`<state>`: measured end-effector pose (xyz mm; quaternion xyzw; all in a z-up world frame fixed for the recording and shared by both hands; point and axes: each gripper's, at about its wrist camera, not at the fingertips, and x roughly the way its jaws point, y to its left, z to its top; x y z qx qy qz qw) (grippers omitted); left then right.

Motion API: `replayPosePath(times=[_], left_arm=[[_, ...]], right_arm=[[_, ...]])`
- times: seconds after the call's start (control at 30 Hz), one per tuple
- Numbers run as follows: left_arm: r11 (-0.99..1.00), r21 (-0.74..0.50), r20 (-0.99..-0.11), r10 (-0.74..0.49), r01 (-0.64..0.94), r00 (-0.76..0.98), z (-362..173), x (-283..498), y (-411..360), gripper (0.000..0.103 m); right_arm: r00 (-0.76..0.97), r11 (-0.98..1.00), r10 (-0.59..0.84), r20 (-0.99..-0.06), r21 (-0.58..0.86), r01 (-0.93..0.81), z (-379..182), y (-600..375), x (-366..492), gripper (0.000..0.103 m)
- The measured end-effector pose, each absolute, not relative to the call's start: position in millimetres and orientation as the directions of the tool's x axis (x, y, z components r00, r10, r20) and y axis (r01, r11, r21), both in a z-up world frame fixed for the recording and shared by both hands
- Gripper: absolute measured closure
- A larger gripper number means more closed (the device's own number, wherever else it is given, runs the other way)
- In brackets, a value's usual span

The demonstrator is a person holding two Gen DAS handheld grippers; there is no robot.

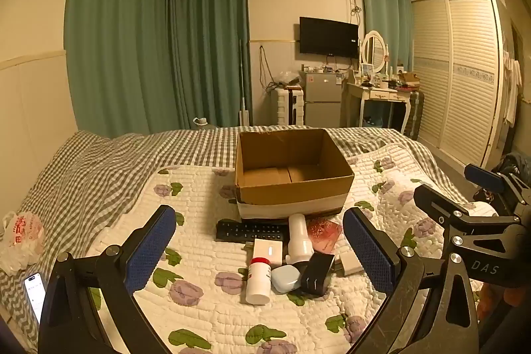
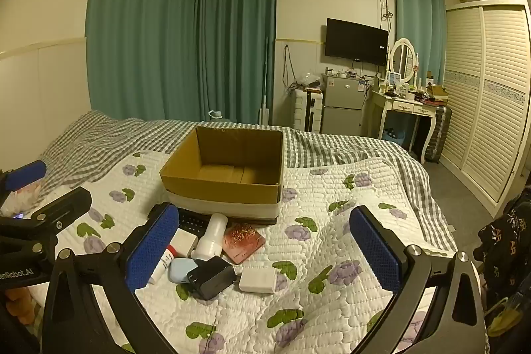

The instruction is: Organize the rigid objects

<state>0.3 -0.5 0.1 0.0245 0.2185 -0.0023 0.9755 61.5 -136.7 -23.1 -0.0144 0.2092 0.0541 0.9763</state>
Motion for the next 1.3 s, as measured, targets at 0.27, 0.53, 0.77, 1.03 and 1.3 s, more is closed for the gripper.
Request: replayPosePath(times=[0.27, 0.53, 0.77, 1.03, 1.3], left_arm=[[0.999, 0.036, -0.424, 0.004, 0.012, 0.905, -3.0, -0.2, -1.7, 0.000], [1.000, 0.025, -0.428, -0.004, 0.016, 0.904, -2.4, 1.0, 3.2, 0.000], [1.000, 0.024, -0.427, -0.002, 0.014, 0.904, 0.4, 1.5, 3.4, 0.000], [1.000, 0.023, -0.427, -0.004, 0.016, 0.904, 0.2, 1.6, 4.4, 0.000], [1.000, 0.024, -0.427, -0.004, 0.016, 0.904, 0.3, 1.9, 5.0, 0.000]], right_arm=[[0.906, 0.994, 0.101, -0.410, -0.004, -0.113, -23.3, -136.6, 60.2, 0.000], [0.906, 0.994, 0.102, -0.412, -0.001, -0.112, -24.4, -136.5, 59.8, 0.000], [0.905, 0.994, 0.102, -0.413, 0.000, -0.113, -24.0, -135.8, 60.6, 0.000], [0.904, 0.994, 0.102, -0.415, 0.000, -0.112, -27.4, -135.2, 58.7, 0.000], [0.903, 0.994, 0.102, -0.417, 0.000, -0.112, -26.5, -135.0, 59.7, 0.000]])
